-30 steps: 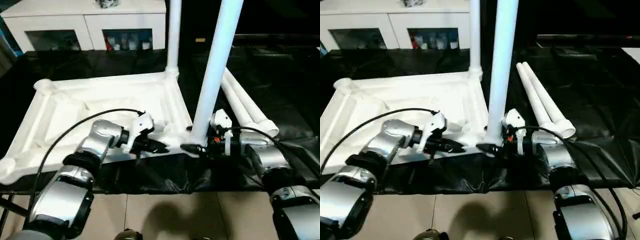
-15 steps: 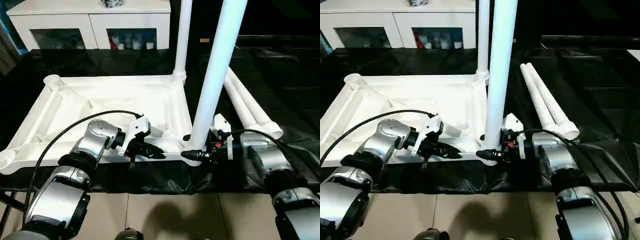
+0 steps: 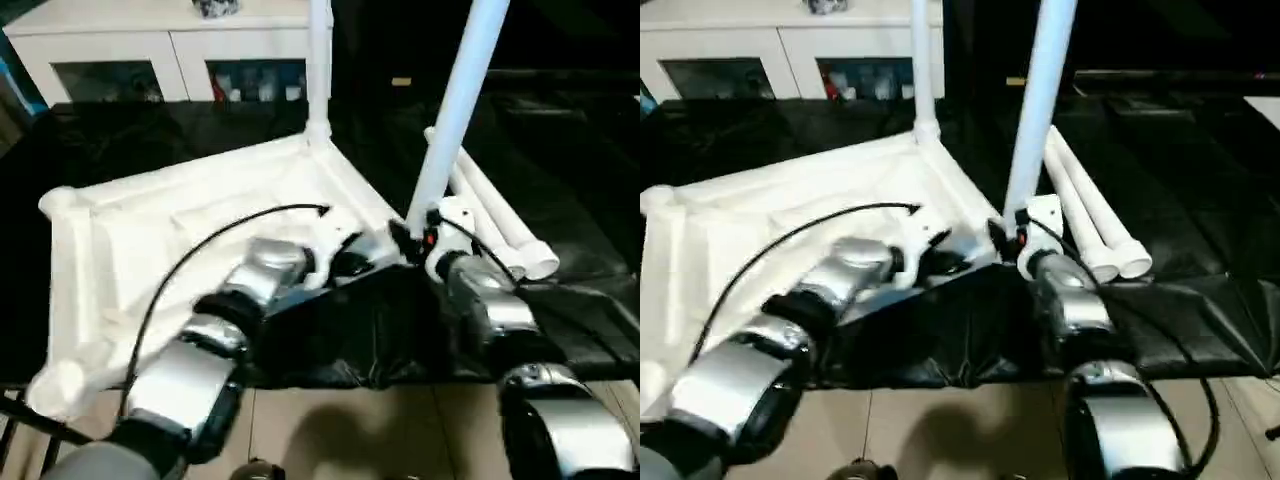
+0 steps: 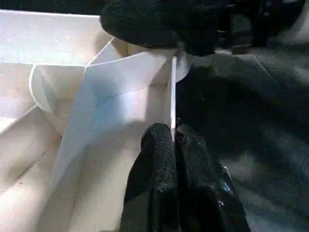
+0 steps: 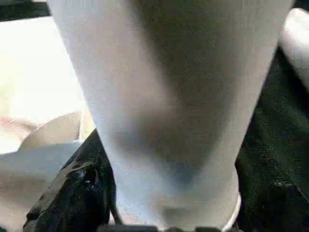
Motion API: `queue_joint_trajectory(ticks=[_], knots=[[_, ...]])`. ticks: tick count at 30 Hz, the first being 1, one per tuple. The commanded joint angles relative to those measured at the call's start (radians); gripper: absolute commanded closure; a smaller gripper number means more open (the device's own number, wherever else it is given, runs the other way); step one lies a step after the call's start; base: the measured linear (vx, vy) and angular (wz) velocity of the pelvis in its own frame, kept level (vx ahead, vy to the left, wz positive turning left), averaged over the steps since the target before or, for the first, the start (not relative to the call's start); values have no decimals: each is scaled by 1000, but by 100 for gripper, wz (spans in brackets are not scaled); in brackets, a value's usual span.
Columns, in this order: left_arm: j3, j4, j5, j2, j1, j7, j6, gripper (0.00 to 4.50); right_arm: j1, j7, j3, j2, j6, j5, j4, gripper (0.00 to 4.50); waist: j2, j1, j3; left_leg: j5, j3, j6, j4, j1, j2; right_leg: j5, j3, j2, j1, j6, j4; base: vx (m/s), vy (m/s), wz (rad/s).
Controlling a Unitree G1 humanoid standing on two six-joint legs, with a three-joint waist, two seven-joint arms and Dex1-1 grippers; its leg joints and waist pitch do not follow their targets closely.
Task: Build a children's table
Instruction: Rotate leg to tighten
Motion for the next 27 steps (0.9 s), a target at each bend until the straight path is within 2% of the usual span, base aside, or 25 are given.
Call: queue_joint_trajectory(ticks=[1,3,4,5,6,7,8,9,10,12,16,17,18,21,23,25,26,27], knots=[[10,-17,-15,-39,-25,31,-45,450,14,-3,30,56,2,-22,41,143,-20,-3,-77,-177,-28,85,-62,21,54,-151,40,-72,46,-254,-66,0,0,0],[0,-15,-7,-36,-22,15,-59,450,10,2,24,66,-14,-16,42,108,-26,-3,-74,-184,-28,94,-63,21,55,-181,38,-72,47,-250,-69,0,0,0],[-9,-14,1,-31,-21,1,-78,450,9,2,19,68,-15,-11,44,105,-23,-1,-73,-191,-29,92,-63,22,56,-198,38,-73,46,-248,-70,0,0,0],[-9,-14,1,-31,-21,0,-79,450,9,3,19,68,-15,-11,44,95,-30,-2,-71,-206,-29,90,-65,22,56,-240,38,-73,46,-239,-73,0,0,0],[-10,-10,0,-30,-23,-1,-84,450,9,4,21,67,-20,-12,44,82,-27,-1,-71,-212,-30,85,-66,23,57,-257,39,-74,45,-235,-74,0,0,0],[-10,-6,-1,-30,-24,0,-87,450,9,4,23,66,-24,-13,45,82,-31,-2,-71,-218,-31,78,-68,24,59,-274,39,-75,44,-228,-75,0,0,0],[-8,0,-1,-31,-26,7,-91,450,11,6,25,64,-28,-14,40,68,-42,-5,-70,-218,-29,77,-68,24,59,-272,40,-73,43,-227,-76,0,0,0],[-8,5,3,-31,-25,13,-98,450,16,-8,30,58,-45,-24,32,61,-35,-3,-70,-214,-31,77,-68,25,59,-267,41,-75,42,-229,-73,0,0,0],[-8,5,3,-31,-25,13,-98,450,16,-9,30,58,-45,-24,32,61,-39,-3,-70,-211,-30,79,-67,23,58,-268,41,-75,42,-226,-73,0,0,0],[-6,8,8,-28,-24,15,-106,450,30,-41,31,43,-59,-37,2,45,-38,-2,-69,-209,-30,79,-68,23,58,-269,41,-76,42,-224,-75,0,0,0],[-1,17,9,-24,-26,19,-116,450,62,-92,28,19,-54,-55,-65,45,-38,-1,-70,-203,-30,80,-68,24,58,-255,42,-75,42,-223,-73,0,0,0],[3,30,15,-18,-30,40,-127,450,122,-97,27,-2,-10,-59,-179,45,-37,1,-69,-204,-29,81,-68,24,58,-257,43,-74,41,-218,-74,0,0,0],[7,36,15,-16,-33,50,-129,450,142,-95,26,-7,6,-59,-217,45,-38,9,-69,-196,-29,87,-68,27,59,-241,44,-71,42,-199,-73,0,0,0],[15,46,16,-14,-38,70,-142,450,221,-69,25,-12,77,-42,-367,45,-41,11,-71,-171,-32,105,-68,21,59,-200,44,-72,45,-197,-67,0,0,0],[17,47,15,-14,-39,69,-144,450,245,-61,31,-14,103,-38,-412,45,-42,11,-69,-186,-31,102,-68,20,56,-242,42,-74,44,-193,-74,0,0,0],[42,52,-7,-22,-45,88,-155,450,322,-44,71,-31,190,-48,-549,45,-44,11,-66,-203,-33,86,-70,21,58,-292,43,-73,43,-175,-79,0,0,0],[42,52,-7,-22,-45,88,-155,450,322,-44,71,-31,190,-48,-549,45,-44,11,-67,-203,-34,84,-70,23,59,-283,44,-73,41,-174,-78,0,0,0],[56,54,-23,-27,-49,83,-155,423,342,-43,78,-34,217,-43,-594,40,-44,10,-68,-203,-33,84,-70,21,57,-277,43,-73,42,-177,-78,0,0,0]])
